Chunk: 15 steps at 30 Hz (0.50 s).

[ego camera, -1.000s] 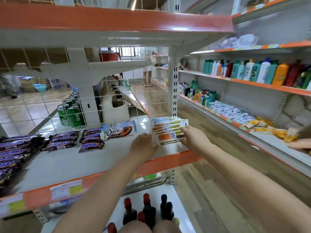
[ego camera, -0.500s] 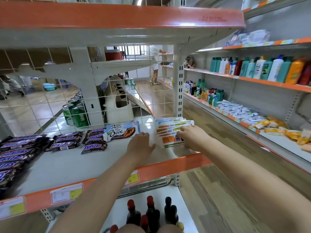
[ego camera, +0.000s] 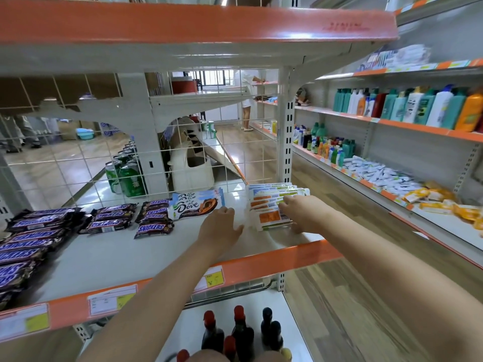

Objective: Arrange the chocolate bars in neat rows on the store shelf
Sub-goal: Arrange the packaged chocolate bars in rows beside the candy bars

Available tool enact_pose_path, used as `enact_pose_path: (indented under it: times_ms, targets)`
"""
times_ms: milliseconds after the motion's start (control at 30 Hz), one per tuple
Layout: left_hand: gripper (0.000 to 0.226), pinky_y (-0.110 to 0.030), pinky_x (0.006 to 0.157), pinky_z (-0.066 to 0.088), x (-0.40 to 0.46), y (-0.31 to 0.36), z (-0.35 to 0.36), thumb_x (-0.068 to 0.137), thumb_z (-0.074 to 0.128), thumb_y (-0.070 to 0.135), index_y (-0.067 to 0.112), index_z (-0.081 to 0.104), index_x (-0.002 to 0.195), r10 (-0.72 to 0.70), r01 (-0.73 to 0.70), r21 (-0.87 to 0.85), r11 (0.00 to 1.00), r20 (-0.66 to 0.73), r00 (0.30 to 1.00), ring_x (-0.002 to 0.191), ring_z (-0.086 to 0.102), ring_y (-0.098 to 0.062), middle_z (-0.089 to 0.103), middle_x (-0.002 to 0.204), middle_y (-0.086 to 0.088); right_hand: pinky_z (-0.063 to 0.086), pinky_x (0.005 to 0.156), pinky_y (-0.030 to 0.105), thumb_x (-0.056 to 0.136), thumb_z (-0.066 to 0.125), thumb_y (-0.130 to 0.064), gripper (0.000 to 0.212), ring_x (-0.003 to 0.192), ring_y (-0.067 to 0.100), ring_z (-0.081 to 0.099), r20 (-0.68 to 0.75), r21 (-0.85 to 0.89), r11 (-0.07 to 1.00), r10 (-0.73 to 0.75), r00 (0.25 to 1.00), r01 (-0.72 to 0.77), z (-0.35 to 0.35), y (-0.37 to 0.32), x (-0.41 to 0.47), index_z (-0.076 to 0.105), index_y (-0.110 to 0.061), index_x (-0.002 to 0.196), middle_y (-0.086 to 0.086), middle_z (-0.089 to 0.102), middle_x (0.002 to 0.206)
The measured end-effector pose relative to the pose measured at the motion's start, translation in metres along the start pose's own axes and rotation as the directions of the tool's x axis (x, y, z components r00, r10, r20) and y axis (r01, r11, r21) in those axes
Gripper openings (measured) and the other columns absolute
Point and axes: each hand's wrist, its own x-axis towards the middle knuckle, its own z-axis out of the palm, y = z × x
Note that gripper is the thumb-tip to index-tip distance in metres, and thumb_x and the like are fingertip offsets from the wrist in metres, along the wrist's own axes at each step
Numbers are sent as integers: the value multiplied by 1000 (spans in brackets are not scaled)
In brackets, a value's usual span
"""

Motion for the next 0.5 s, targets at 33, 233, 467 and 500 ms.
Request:
enact_pose_path:
  times_ms: [33, 233, 467, 500]
  targets:
    - [47, -28, 94, 40, -1, -1, -1, 95, 48, 36, 8, 44, 132, 13, -13, 6, 1000, -10, 1000, 122, 45, -20, 48, 132, -7, 44, 67, 34, 85, 62, -16, 41, 104, 26, 54, 1, 8, 1000, 4, 1000, -4, -2, -1, -2, 45, -9, 122, 8, 46, 120]
    - [52, -27, 103, 31, -7, -10, -8, 93, 49, 41, 9, 41, 133, 140, -130, 100, 986, -99, 985, 126, 39, -20, 45, 135, -5, 47, 60, 31, 76, 67, -24, 47, 101, 23, 51, -210, 23, 999, 27, 977, -23, -16, -12, -3, 50, -9, 118, 8, 49, 114]
    - [68, -28, 115, 11, -25, -20, -26, 94, 48, 40, 6, 22, 146, 184, -156, 173, 972, -157, 970, 140, 22, -20, 26, 151, -9, 37, 36, 22, 35, 89, -23, 53, 55, 24, 59, -404, -5, 1000, -3, 915, 2, -37, -39, 0, 66, -7, 80, 8, 60, 74]
    - [69, -28, 116, 10, -29, -23, -29, 94, 48, 39, 5, 20, 147, 186, -157, 176, 972, -162, 969, 141, 20, -20, 24, 152, -10, 35, 36, 22, 35, 87, -19, 51, 56, 25, 59, -401, 6, 1000, -2, 916, 5, -39, -44, 1, 65, -6, 79, 10, 60, 75]
